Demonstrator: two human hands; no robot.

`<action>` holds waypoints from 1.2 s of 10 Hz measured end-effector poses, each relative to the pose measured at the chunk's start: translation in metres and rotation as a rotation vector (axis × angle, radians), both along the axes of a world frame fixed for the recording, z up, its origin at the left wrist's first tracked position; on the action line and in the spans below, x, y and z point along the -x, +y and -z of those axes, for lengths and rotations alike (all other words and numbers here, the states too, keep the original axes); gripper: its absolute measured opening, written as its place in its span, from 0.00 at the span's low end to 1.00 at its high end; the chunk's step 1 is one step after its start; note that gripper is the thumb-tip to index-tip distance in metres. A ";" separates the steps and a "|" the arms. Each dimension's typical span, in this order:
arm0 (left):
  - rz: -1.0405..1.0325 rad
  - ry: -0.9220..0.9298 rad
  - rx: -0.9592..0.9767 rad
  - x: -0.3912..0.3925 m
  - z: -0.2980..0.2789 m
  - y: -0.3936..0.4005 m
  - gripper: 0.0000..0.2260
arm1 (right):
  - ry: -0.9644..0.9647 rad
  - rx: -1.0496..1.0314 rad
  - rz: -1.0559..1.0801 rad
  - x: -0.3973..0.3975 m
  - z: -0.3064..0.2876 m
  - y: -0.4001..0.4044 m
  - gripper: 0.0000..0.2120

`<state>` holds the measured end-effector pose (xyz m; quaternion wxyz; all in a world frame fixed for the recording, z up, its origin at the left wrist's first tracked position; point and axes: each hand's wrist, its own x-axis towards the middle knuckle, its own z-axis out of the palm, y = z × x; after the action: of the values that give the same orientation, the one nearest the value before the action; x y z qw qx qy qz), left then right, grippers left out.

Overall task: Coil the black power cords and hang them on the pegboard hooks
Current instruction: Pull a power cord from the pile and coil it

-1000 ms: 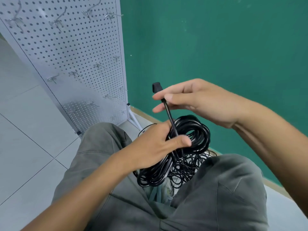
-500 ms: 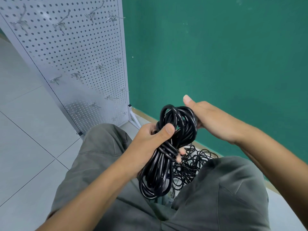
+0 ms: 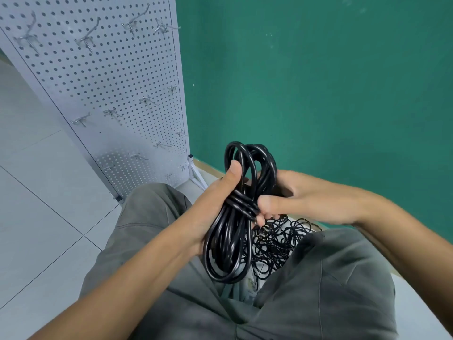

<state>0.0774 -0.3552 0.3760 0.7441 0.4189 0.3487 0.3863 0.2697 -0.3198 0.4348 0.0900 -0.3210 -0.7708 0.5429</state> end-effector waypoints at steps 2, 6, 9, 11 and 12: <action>-0.063 0.118 0.088 0.002 0.010 0.014 0.49 | 0.042 -0.120 0.090 0.009 0.017 0.000 0.14; -0.160 0.233 0.056 -0.011 0.005 0.016 0.38 | -0.426 -0.319 0.498 0.022 0.029 0.007 0.25; -0.125 0.191 0.048 -0.011 -0.003 0.011 0.25 | -0.312 -0.350 0.598 0.026 -0.001 -0.011 0.10; -0.015 0.159 0.043 0.000 -0.013 0.010 0.36 | 0.080 -0.278 0.438 0.010 -0.007 -0.018 0.05; -0.037 0.023 0.135 -0.001 -0.007 0.009 0.30 | 0.268 -0.287 0.476 0.012 0.001 -0.025 0.04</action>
<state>0.0783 -0.3466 0.3834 0.7593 0.3653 0.3904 0.3709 0.2577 -0.3450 0.4338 0.3599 -0.4021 -0.7241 0.4295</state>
